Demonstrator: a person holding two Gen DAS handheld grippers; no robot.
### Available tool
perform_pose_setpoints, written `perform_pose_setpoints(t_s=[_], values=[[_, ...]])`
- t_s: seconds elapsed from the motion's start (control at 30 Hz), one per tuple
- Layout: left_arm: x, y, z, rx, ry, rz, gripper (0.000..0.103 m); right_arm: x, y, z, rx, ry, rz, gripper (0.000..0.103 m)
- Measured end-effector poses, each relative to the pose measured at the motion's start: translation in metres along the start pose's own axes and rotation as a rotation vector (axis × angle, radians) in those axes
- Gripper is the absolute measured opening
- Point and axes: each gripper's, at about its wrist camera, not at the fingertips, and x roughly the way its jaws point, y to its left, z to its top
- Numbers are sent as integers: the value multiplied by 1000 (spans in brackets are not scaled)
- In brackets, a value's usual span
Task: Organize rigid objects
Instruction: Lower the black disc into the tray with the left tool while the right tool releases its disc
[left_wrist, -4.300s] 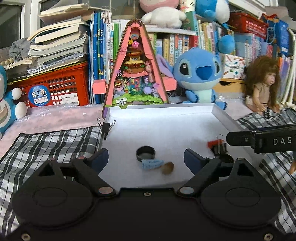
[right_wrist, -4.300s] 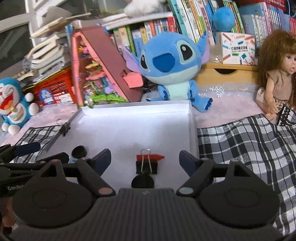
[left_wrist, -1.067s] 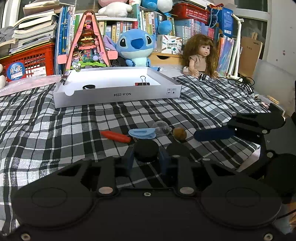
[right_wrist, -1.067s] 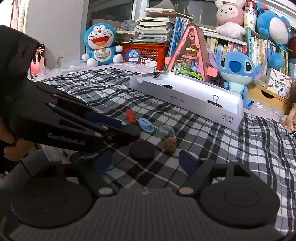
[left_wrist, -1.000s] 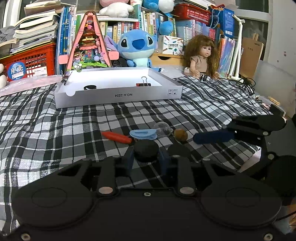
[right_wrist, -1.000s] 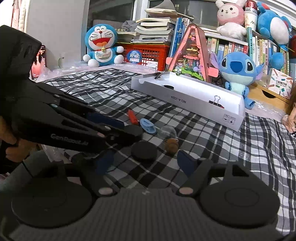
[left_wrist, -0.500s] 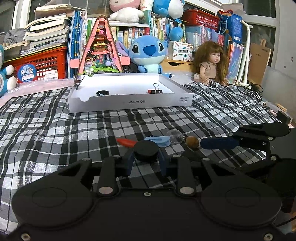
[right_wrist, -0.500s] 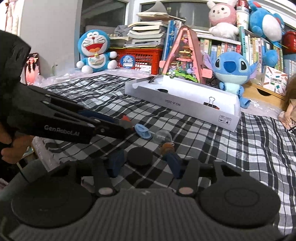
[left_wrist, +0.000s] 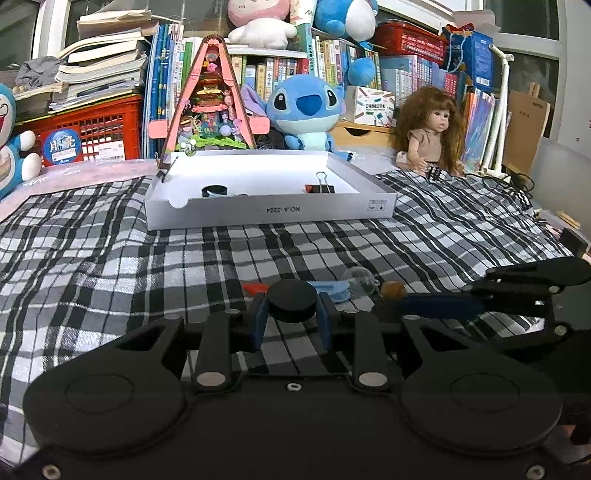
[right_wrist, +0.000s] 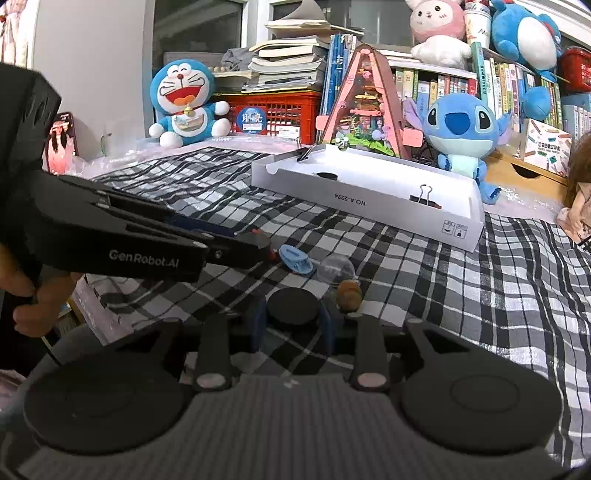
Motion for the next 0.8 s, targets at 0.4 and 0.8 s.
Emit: perform_pose_setpoints(t_s=[0.4, 0.8], values=[[17, 22, 56, -7, -55, 62, 26, 8, -32, 41, 90, -28, -90, 36], [77, 67, 133, -170, 4, 94, 26, 58, -96, 113, 260, 25, -150, 36]])
